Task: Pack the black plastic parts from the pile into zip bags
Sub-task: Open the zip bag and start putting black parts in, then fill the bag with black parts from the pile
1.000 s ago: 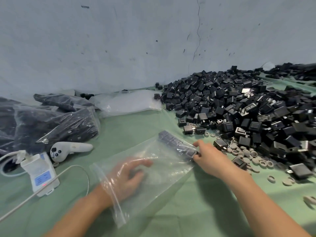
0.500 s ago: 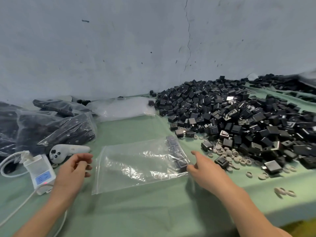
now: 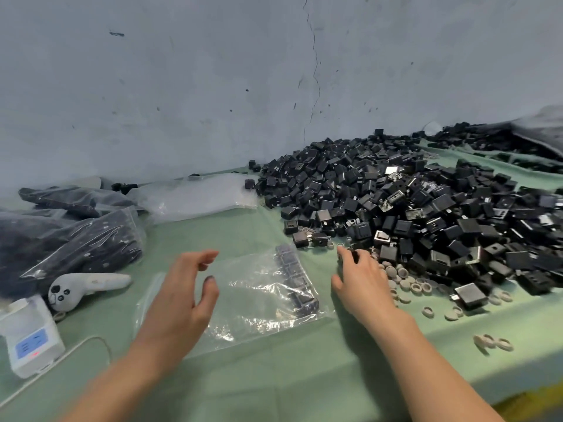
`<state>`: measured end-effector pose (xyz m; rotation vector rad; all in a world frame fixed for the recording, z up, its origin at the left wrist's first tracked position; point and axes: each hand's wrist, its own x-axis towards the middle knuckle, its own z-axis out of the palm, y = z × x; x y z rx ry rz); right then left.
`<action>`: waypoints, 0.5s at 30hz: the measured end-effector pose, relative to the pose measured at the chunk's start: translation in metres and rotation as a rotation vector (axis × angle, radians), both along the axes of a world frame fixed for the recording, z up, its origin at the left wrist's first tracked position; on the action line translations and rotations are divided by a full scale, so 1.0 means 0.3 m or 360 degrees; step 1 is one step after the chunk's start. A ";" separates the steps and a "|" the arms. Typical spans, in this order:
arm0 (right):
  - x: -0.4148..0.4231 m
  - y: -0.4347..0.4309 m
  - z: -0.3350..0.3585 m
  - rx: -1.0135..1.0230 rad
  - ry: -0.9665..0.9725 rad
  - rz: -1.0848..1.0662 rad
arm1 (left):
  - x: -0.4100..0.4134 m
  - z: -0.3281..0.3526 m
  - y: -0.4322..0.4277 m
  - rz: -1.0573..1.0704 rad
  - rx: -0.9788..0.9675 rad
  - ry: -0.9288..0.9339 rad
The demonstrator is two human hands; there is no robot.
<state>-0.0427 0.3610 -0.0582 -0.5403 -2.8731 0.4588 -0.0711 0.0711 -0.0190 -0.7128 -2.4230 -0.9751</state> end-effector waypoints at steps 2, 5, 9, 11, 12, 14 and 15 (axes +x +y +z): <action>-0.026 0.011 -0.011 0.0061 0.0130 0.0000 | -0.042 0.013 0.120 -0.0130 -0.0104 -0.0051; -0.051 0.037 -0.025 0.0065 0.0292 0.0002 | -0.134 0.019 0.321 -0.0273 -0.0266 -0.0225; -0.068 0.080 -0.040 0.0168 0.0411 0.0012 | -0.286 -0.006 0.569 -0.0256 -0.0559 -0.0454; -0.071 0.101 -0.049 0.0216 0.0437 0.0085 | -0.354 -0.038 0.658 -0.0197 -0.0716 -0.0585; -0.071 0.108 -0.056 0.0240 0.0450 0.0133 | -0.383 -0.057 0.696 -0.0170 -0.0742 -0.0636; -0.071 0.122 -0.066 0.0244 0.0497 0.0228 | -0.426 -0.094 0.766 -0.0089 -0.0718 -0.0657; -0.071 0.130 -0.069 0.0222 0.0517 0.0265 | -0.441 -0.107 0.796 -0.0044 -0.0695 -0.0621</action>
